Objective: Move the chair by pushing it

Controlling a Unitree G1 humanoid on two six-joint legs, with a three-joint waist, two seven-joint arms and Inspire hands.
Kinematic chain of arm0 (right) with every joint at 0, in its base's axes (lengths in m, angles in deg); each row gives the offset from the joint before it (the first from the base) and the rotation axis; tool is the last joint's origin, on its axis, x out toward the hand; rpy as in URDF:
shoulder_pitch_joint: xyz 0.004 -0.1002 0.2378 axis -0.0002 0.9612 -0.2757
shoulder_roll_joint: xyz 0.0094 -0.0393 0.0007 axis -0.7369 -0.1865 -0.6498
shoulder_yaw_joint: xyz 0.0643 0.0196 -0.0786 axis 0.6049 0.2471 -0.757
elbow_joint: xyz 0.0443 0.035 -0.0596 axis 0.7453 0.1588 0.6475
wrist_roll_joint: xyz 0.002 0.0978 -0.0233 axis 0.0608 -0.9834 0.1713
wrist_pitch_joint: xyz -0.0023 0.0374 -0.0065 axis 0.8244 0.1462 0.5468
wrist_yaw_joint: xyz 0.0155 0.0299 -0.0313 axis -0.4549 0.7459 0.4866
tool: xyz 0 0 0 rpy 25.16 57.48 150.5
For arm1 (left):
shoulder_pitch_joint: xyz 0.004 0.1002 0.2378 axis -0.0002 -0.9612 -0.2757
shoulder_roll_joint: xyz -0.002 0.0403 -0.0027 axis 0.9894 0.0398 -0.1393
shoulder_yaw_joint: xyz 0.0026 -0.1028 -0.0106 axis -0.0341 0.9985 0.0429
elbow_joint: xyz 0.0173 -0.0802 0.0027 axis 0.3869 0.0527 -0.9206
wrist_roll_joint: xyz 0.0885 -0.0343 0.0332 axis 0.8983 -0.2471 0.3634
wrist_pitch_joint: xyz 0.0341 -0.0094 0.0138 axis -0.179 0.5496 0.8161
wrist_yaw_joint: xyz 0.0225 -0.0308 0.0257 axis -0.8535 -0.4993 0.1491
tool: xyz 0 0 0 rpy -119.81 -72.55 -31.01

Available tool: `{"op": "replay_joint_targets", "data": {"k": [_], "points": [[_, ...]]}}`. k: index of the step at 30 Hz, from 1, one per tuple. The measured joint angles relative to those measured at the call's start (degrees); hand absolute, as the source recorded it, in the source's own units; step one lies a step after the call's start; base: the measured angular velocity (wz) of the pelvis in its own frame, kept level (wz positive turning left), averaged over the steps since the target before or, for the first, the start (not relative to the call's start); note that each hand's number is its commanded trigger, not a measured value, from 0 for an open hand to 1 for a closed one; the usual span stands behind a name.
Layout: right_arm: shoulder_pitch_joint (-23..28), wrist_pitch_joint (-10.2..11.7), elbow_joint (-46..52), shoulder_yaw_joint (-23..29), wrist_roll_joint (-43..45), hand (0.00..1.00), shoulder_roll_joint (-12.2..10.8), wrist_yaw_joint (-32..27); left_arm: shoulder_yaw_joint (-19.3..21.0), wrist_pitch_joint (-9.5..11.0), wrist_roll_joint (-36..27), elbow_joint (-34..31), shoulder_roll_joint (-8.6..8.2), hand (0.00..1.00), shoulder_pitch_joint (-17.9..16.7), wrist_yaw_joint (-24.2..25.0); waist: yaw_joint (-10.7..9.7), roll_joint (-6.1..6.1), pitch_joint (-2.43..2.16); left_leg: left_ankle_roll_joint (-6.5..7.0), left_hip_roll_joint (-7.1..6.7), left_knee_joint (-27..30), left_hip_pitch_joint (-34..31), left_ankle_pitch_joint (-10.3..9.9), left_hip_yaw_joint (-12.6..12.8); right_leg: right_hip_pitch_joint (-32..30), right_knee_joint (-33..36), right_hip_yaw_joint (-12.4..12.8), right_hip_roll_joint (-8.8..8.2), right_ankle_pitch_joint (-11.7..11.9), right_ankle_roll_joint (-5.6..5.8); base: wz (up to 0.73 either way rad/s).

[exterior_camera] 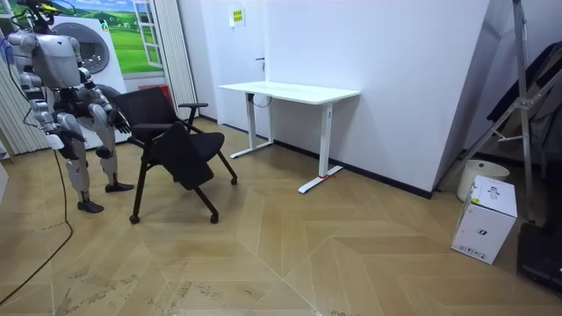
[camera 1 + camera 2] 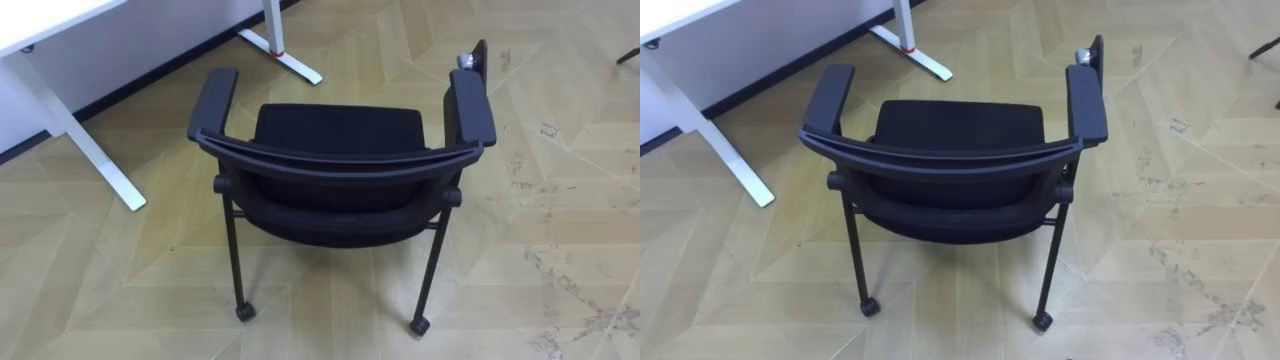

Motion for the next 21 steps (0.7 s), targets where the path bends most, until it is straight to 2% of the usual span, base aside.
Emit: {"op": "replay_joint_targets", "data": {"k": [11, 14, 21], "points": [[-0.3, -0.2, 0.2, 1.1, 0.2, 0.0, 0.0, 1.8, 1.2, 0.0, 0.9, -0.2, -0.02, 0.0, -0.1, -1.1, 0.0, -0.54, -0.09, 0.0, -0.06, 0.0, 0.0, 0.0, -0.3, 0.0, 0.0, 0.2, 0.05, 0.0, 0.0, 0.0], [-0.4, -0.2, 0.3, 1.2, 0.2, 0.0, -0.1, 2.0, 1.6, 0.0, 1.1, -0.2, -0.05, 0.0, -0.1, -1.1, 0.1, -0.68, -0.14, 0.0, -0.08, 0.0, 0.0, 0.0, -0.4, 0.0, 0.0, 0.9, 0.15, 0.0, -0.05, 0.0], [0.1, -0.1, 0.2, 1.6, 0.3, 0.0, 0.0, -0.3, 2.3, 0.4, 2.7, -0.2, -0.07, 0.0, -0.2, -1.2, 0.1, -0.62, -0.16, 0.0, -0.1, 0.0, 0.1, 0.0, -0.5, 0.3, 0.1, 1.1, 0.16, 0.0, -0.05, 0.0]]}}
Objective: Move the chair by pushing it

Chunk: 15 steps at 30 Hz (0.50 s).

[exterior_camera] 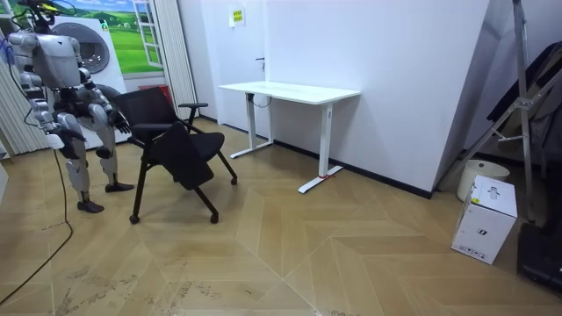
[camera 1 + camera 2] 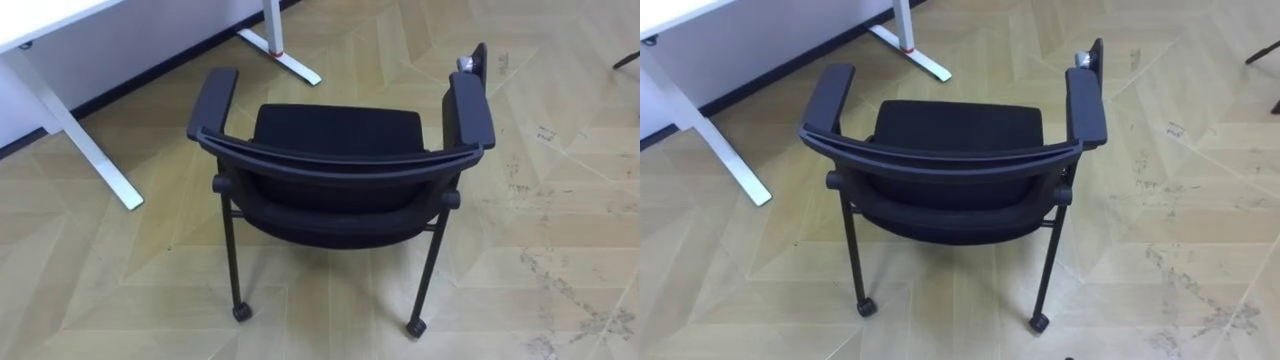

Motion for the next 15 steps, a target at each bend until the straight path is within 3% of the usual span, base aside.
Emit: {"op": "replay_joint_targets", "data": {"k": [8, 15], "points": [[0.1, 1.2, 0.1, -0.1, 0.0, 0.0, 0.0, -1.2, 0.0, 0.9, 4.7, -0.6, 0.01, 0.0, 0.2, -2.8, 0.0, 0.42, 0.15, 0.01, -0.08, 0.0, 0.0, 0.0, 0.2, -0.1, 0.0, 0.2, -0.01, 0.0, 0.01, 0.0], [0.0, 1.2, -0.2, 2.1, 0.2, 0.0, 0.1, -1.0, 3.0, 0.9, 6.2, -0.7, 0.04, 0.0, 0.8, -5.6, -0.1, 1.07, 0.19, 0.01, -0.22, 0.0, -0.1, 0.0, -0.1, -0.1, 0.0, 0.5, -0.08, 0.0, 0.03, 0.0]]}}
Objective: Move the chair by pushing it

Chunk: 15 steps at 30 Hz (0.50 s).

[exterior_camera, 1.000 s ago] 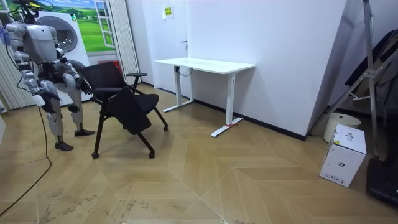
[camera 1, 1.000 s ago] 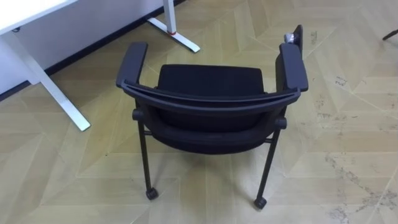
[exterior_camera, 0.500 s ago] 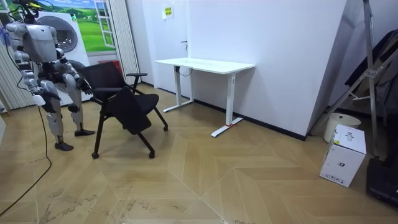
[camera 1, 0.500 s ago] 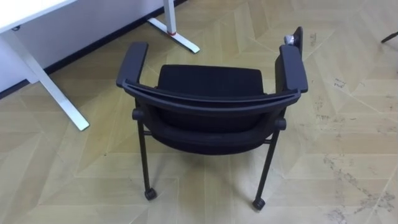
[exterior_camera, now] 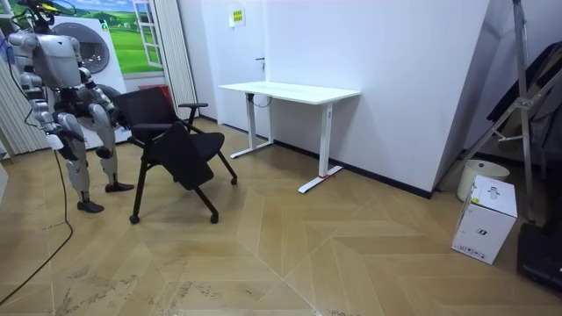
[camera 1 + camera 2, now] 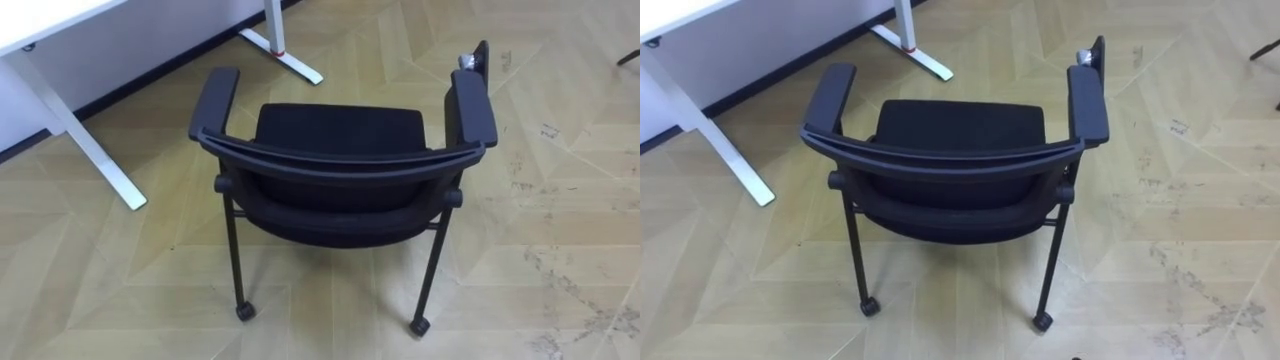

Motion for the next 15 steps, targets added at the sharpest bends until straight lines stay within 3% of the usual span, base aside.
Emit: {"op": "replay_joint_targets", "data": {"k": [6, 11, 15], "points": [[-0.3, 0.1, 0.5, 5.3, 1.1, 0.0, 0.2, -1.1, 7.4, -0.2, 0.0, -0.1, 0.34, 0.0, 1.2, -5.1, 0.0, 1.29, 0.29, 0.0, -0.15, 0.0, 1.0, 0.0, -0.6, 1.1, 0.2, 0.2, -0.02, -0.4, 0.02, 0.03], [-0.1, 0.6, 0.5, 6.7, 2.2, 0.0, 0.3, -1.7, 9.4, 0.7, 0.0, -0.1, 1.09, 0.0, 1.9, -9.7, -0.1, 2.25, -0.1, 0.04, -0.22, 0.0, 1.1, 0.0, -1.0, 1.0, 0.3, 0.8, 0.05, -0.7, -0.02, 0.01], [0.2, 0.7, 1.4, 7.1, 4.0, 0.0, 0.6, -2.5, 9.7, 0.9, 0.1, -1.9, 2.44, 0.0, 2.5, -12.2, -0.2, 2.44, -0.06, 0.04, -0.36, 0.0, 1.1, 0.0, -1.3, 0.8, 1.1, 0.8, -0.06, -0.8, -0.07, 0.01]]}}
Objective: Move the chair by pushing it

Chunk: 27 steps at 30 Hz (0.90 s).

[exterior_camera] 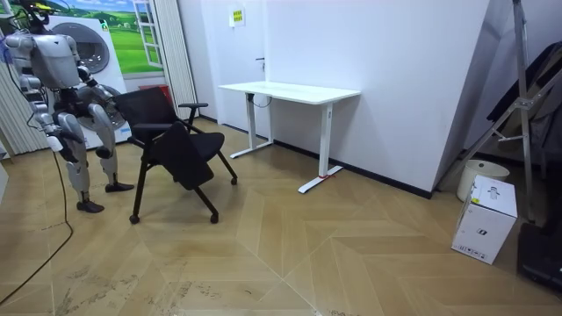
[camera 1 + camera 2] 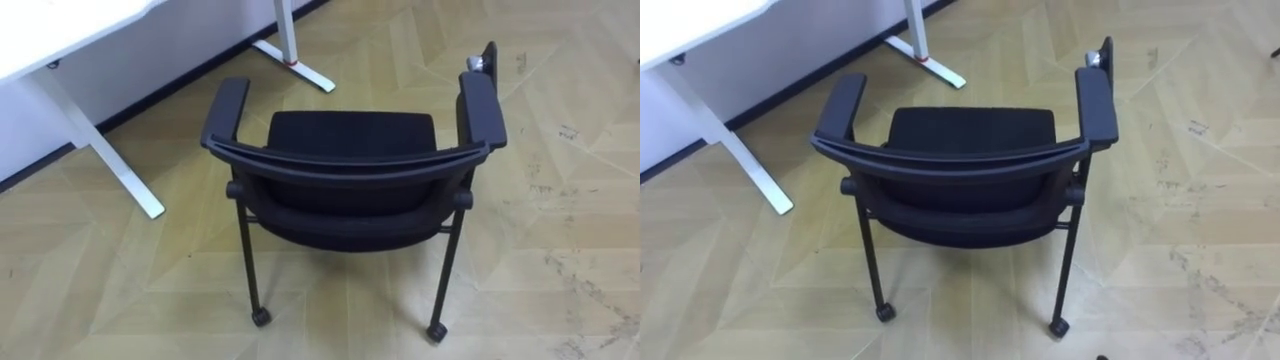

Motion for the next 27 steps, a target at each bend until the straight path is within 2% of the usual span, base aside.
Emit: {"op": "replay_joint_targets", "data": {"k": [4, 6, 11, 13, 18, 22, 27], "points": [[-0.4, 0.6, 0.8, 1.5, 2.5, 0.0, 0.2, -0.8, 0.0, 0.2, 4.6, -2.8, 1.56, 0.0, 1.8, -3.1, -0.1, 0.04, -0.01, 0.01, -0.11, 0.0, 0.1, 0.0, 0.0, 0.1, 0.1, -0.1, -0.09, 0.0, 0.06, 0.0], [-0.7, 1.4, 0.9, 1.5, 3.8, 0.0, 0.7, -0.9, 0.0, 1.1, 8.0, -5.5, 2.54, 0.0, 2.5, -4.6, -0.2, 0.18, 0.0, 0.01, -0.11, 0.0, 0.1, 0.0, 0.0, 0.1, 0.0, -0.1, -0.08, 0.0, 0.05, 0.0], [-0.7, 1.7, 0.9, 1.5, 4.2, 0.0, 1.3, -1.5, 0.0, 1.3, 10.4, -13.4, 4.0, 0.0, 3.0, -7.3, -1.1, 0.94, 0.14, 0.01, -0.13, 0.1, -0.1, 0.0, -0.6, 0.1, 0.0, -0.1, -0.04, 0.0, 0.04, 0.03], [-0.7, 1.5, 0.9, 1.5, 4.6, 0.0, 1.3, -1.5, 0.1, 1.2, 12.9, -16.9, 4.15, 0.0, 3.1, -8.5, -1.4, 1.12, 0.23, 0.01, -0.14, 0.2, -0.3, 0.0, -0.6, -0.2, 0.1, 0.0, -0.08, -0.1, 0.03, 0.0], [-1.0, 0.6, 0.9, 1.5, 4.2, 0.0, 1.3, -1.3, -0.1, 1.2, 21.0, -28.2, 4.21, 0.0, 3.6, -10.2, -1.6, 1.09, 0.08, 0.01, -0.16, 0.2, -0.5, 0.0, -0.9, -0.9, 1.0, 0.5, -0.15, -0.4, -0.03, -0.03], [-1.3, 0.5, 0.9, 1.5, 4.2, 0.0, 1.2, -1.3, -0.3, 1.0, 27.4, -31.7, 4.45, 0.0, 4.1, -10.8, -2.5, 1.39, -0.14, 0.01, -0.16, 0.2, -0.3, 0.0, -0.8, -0.8, 1.0, 0.6, -0.12, -0.4, -0.03, 0.0], [-1.4, -0.3, 0.3, 1.3, 3.9, 0.0, 1.1, -0.7, -3.9, -0.2, 31.3, -38.9, 4.44, 0.0, 3.4, -10.6, -3.5, 1.5, -0.24, 0.01, -0.17, 0.1, -0.3, 0.0, -0.8, -0.8, 1.0, 0.7, -0.11, -0.4, -0.03, 0.0]]}}
